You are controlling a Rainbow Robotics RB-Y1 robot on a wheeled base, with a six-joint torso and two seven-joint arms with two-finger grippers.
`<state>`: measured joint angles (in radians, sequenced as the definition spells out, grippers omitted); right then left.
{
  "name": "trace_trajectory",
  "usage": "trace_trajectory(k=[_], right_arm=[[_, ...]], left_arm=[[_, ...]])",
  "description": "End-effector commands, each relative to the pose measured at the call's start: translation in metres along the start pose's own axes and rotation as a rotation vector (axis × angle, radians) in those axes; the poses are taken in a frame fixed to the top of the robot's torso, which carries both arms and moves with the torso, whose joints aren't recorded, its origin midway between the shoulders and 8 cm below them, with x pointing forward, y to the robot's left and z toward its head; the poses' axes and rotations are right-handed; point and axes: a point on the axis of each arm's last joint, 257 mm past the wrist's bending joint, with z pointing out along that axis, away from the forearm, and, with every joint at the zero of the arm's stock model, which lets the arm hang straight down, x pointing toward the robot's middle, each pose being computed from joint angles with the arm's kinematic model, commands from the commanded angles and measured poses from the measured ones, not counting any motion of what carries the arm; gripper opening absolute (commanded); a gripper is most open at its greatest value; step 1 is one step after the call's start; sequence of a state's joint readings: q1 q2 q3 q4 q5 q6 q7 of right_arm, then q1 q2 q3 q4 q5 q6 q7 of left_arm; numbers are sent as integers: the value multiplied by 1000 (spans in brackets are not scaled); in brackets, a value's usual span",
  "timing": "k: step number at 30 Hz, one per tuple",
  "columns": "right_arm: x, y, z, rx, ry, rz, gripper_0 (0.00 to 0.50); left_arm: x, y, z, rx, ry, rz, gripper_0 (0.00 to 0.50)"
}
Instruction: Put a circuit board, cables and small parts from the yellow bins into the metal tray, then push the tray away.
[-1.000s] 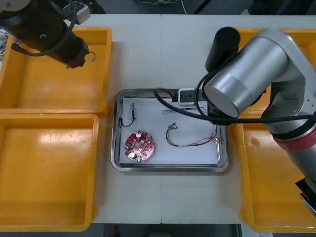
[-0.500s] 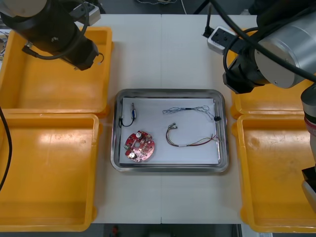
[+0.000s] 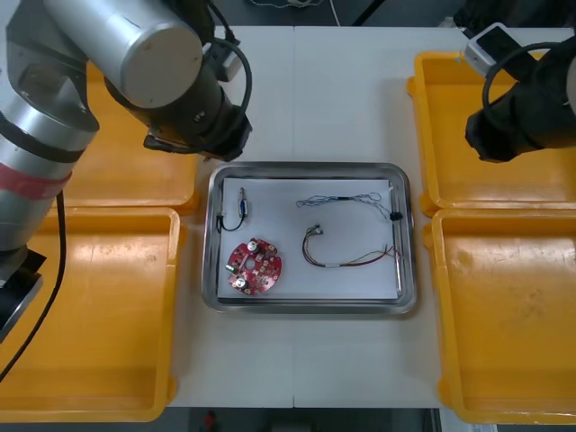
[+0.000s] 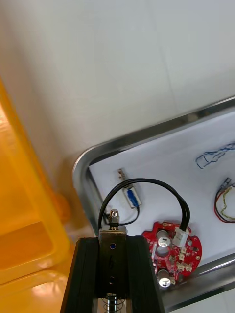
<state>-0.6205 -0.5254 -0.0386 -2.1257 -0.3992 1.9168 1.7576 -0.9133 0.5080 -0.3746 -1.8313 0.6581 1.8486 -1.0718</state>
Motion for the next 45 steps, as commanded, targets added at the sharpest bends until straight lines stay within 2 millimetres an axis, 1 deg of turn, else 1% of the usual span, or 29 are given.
trace_trajectory(k=[1, 3, 4, 6, 10, 12, 13, 14, 16, 20, 22, 23, 28, 32, 36, 38, 43, 44, 45], right_arm=[[31, -41, -12, 36, 9, 121, 500], [43, -49, -14, 24, 12, 162, 500], [45, -52, -15, 23, 13, 171, 500], [59, -59, -16, 21, 25, 205, 500], [82, -74, -17, 48, 56, 250, 500], [97, -82, -17, 60, 75, 282, 500], [105, -83, -16, 61, 85, 299, 500], [107, -85, -17, 63, 87, 303, 500], [120, -87, -16, 63, 103, 327, 500], [138, -92, -16, 68, 124, 366, 500], [151, -95, -17, 73, 140, 396, 500], [153, -95, -17, 74, 142, 402, 500], [174, -93, -16, 65, 174, 438, 500], [184, -91, -16, 53, 178, 481, 500], [187, -81, -17, 3, 165, 573, 500], [188, -76, -17, -13, 167, 614, 500], [192, -69, -20, -2, 168, 652, 500], [192, -68, -20, 0, 169, 654, 500], [193, -65, -21, 0, 169, 662, 500]], left_arm=[[0, -41, 9, 27, -44, 17, 2], [4, -52, 20, 20, -41, 16, 2], [5, -54, 23, 18, -40, 14, 2], [7, -62, 34, 10, -43, 10, 0], [11, -69, 50, 7, -32, 3, 1], [14, -72, 62, 3, -24, 3, 3], [16, -73, 67, 0, -20, 1, 3], [16, -74, 69, -1, -18, 2, 1], [19, -75, 78, -13, -16, 3, 1], [22, -75, 91, -20, -9, -6, 2], [24, -75, 99, -22, -5, -8, 0], [24, -74, 101, -23, -4, -12, 2], [30, -71, 117, -39, 4, -16, 2], [34, -70, 125, -33, 5, -27, 1], [40, -71, 132, -29, 3, -28, 2], [41, -72, 132, -28, 4, -28, 2], [42, -73, 133, -28, 5, -29, 2], [43, -73, 133, -28, 7, -29, 5], [42, -73, 133, -27, 6, -31, 20]])
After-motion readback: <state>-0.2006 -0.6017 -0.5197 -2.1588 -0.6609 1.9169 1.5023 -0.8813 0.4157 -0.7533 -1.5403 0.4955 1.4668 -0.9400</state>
